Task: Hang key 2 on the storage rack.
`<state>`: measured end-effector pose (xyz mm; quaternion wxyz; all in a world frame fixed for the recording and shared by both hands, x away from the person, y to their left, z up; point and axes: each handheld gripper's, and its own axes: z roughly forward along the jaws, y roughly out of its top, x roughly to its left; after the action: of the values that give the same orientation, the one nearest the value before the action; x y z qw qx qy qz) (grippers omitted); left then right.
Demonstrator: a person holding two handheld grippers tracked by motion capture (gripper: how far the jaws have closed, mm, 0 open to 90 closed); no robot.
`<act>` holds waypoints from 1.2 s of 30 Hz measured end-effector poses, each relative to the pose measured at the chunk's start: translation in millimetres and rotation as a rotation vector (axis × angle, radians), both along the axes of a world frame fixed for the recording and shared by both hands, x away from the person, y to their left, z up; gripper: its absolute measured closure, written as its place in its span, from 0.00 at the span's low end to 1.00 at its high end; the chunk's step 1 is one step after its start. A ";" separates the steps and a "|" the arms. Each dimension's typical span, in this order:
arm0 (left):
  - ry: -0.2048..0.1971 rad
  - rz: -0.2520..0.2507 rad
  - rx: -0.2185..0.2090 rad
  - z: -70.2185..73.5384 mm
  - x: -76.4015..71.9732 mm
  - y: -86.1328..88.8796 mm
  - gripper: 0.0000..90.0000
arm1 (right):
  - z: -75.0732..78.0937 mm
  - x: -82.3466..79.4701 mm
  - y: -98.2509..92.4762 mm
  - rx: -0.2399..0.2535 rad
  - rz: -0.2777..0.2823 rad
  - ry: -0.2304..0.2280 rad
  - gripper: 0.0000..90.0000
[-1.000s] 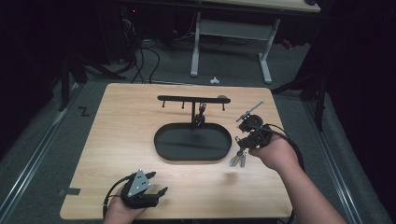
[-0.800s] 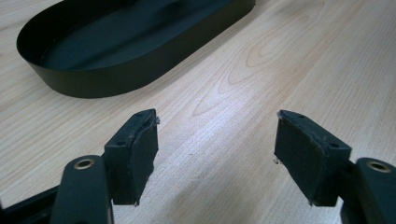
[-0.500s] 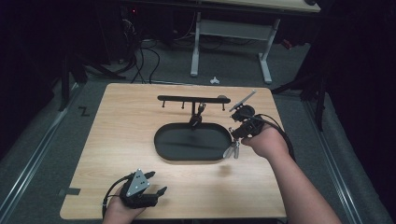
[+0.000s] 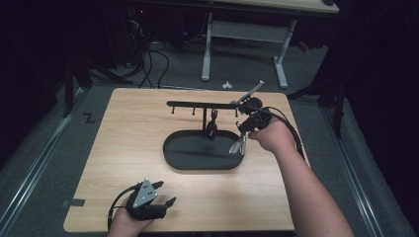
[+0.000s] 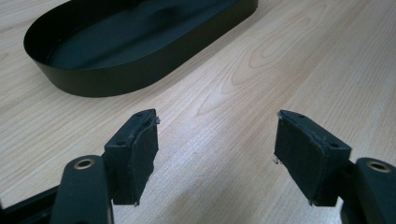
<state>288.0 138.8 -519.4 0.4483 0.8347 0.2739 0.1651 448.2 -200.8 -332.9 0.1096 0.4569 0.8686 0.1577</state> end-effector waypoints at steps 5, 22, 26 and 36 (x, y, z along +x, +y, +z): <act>0.001 0.001 0.002 0.1 0.2 0.7 0.34 | 0.7 6.4 1.8 0.003 -0.006 0.000 0.96; -0.001 0.005 0.000 -0.2 0.5 2.1 0.34 | 4.4 24.6 -0.3 0.032 -0.029 -0.010 0.96; 0.000 0.004 0.001 -0.5 0.6 2.2 0.34 | 2.7 27.5 -1.5 0.029 -0.032 -0.027 0.92; 0.000 0.003 0.003 -0.8 0.8 2.0 0.34 | -8.5 29.8 -11.7 -0.010 -0.086 -0.055 0.84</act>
<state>288.8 140.8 -520.2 0.4469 0.8349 0.2750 0.1660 478.0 -212.5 -341.4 0.1425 0.4887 0.8455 0.1611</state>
